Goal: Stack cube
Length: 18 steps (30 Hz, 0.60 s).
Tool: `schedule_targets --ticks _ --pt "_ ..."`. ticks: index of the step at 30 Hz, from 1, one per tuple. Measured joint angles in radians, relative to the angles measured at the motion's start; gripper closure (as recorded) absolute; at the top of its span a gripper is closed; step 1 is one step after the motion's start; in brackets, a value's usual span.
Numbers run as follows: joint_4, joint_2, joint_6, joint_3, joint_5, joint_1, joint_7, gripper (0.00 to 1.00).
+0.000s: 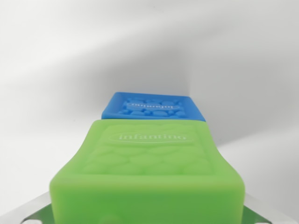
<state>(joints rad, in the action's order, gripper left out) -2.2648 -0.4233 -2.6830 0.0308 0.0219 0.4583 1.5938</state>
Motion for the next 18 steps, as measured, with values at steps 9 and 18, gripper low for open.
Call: schedule_targets --ticks 9,18 --pt "0.001 -0.005 -0.004 0.000 0.000 0.000 0.000 0.00" --pt "0.002 -0.005 -0.004 0.000 0.000 0.000 0.000 0.00"
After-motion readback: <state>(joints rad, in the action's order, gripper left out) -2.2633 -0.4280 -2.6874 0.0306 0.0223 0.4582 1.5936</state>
